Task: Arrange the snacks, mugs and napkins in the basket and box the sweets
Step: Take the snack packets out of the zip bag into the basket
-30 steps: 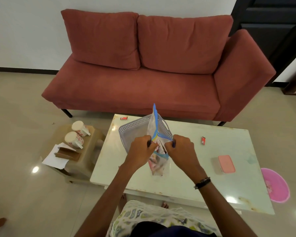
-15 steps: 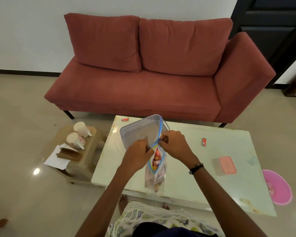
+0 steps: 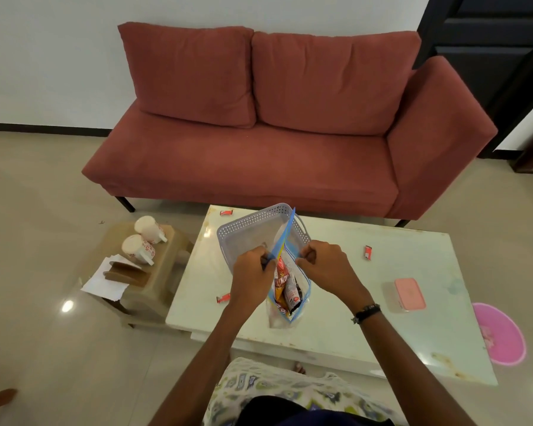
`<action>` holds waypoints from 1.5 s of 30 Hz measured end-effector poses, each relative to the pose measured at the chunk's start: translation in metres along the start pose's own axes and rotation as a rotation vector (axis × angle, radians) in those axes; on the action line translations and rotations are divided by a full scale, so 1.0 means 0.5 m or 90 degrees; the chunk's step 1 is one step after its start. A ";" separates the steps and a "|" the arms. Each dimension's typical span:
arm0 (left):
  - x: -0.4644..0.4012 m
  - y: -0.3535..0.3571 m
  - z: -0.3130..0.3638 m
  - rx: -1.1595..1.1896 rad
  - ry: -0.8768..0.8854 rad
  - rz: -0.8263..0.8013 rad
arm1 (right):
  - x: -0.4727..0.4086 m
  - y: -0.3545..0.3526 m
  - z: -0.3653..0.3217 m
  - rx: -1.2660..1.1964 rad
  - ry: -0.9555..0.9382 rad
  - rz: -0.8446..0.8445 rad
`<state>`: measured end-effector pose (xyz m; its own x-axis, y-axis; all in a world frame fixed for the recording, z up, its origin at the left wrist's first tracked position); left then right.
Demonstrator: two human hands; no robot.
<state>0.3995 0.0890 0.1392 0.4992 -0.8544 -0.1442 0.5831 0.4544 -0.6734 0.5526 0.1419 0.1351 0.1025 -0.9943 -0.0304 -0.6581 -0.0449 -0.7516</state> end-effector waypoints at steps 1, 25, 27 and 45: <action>0.002 0.003 0.006 -0.002 0.009 -0.004 | -0.004 0.006 -0.008 -0.003 0.000 -0.005; -0.031 -0.024 -0.017 0.029 -0.027 0.113 | -0.033 -0.086 0.062 0.049 0.036 0.154; -0.039 -0.037 -0.021 0.053 -0.036 0.127 | -0.036 -0.096 0.076 0.058 0.054 0.161; -0.031 -0.051 0.023 0.130 -0.017 0.097 | 0.015 0.209 -0.068 0.291 -0.512 -0.226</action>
<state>0.3844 0.0935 0.1669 0.6063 -0.7666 -0.2117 0.6164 0.6211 -0.4840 0.4594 0.1263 0.0788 0.8250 -0.5613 -0.0657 -0.1579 -0.1173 -0.9805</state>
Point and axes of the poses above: each hand's wrist, its own x-axis away from the middle knuckle, its own y-axis out of the palm, z = x × y, the point moved 9 cm from there along -x, towards the middle knuckle, and after that the axes turned 15 degrees about z, right-handed, at the moved point
